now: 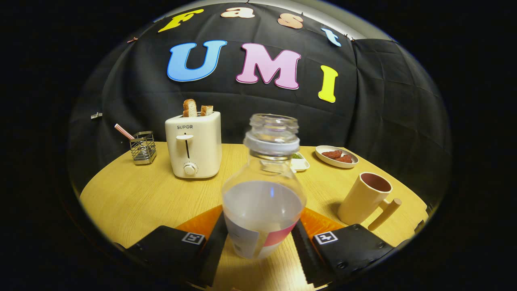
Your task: Take the bottle from table, then pour the juice into the cup, finally place the bottle on the coaster
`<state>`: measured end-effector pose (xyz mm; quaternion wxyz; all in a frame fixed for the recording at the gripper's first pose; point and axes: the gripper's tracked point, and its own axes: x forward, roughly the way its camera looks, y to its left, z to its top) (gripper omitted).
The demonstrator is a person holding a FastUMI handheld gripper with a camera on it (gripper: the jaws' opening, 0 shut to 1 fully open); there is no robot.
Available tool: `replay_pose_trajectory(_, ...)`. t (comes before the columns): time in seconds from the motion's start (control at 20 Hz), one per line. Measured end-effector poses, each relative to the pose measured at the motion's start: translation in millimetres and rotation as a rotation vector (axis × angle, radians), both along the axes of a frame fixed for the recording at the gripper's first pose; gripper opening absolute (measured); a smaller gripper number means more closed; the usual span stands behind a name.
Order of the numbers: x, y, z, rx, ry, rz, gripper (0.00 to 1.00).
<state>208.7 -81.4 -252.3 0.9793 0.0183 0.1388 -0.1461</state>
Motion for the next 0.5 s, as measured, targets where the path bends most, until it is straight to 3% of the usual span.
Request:
replay_pose_trajectory(0.25, -2, -10, 0, 0.000, 0.004, -0.051, 0.77)
replay_pose_trajectory(0.5, -4, -5, 7, 0.076, -0.004, -0.016, 0.71)
